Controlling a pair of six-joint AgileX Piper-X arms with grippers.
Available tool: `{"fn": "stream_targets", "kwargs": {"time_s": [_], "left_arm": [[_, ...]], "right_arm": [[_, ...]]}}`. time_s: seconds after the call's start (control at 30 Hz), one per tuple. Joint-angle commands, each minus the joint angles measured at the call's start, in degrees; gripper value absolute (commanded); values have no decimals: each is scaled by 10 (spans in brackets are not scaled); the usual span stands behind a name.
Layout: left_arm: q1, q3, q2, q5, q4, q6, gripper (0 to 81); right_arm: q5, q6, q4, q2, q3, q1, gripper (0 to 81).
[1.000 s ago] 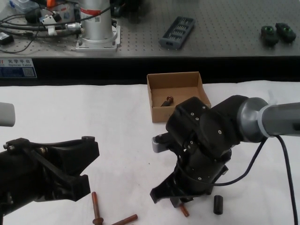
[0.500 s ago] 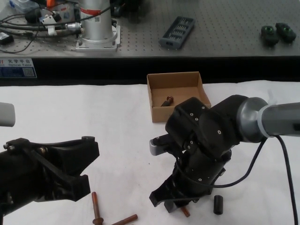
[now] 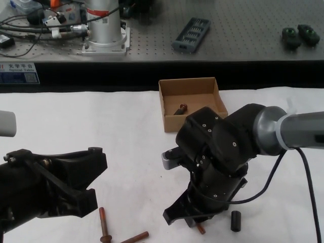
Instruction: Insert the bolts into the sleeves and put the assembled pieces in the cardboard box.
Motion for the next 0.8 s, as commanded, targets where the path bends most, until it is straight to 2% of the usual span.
{"fn": "stream_targets", "kwargs": {"time_s": [0.0,0.07,0.23,0.3,0.63,0.77], "left_arm": [[2,-3,-5,3,-3,-1,73],[2,-3,-5,3,-3,-1,73],[2,-3,-5,3,-3,-1,73],[2,-3,-5,3,-3,-1,73],[2,-3,-5,3,-3,-1,73],[2,-3,-5,3,-3,-1,73]], "right_arm": [[64,-2,46,18,15,-7,230],[74,-2,47,18,15,-7,221],[52,-9,49,18,15,-7,64],[31,-11,44,18,15,-7,32],[19,-12,38,18,15,-7,32],[-20,-31,17,5,15,-7,32]]}}
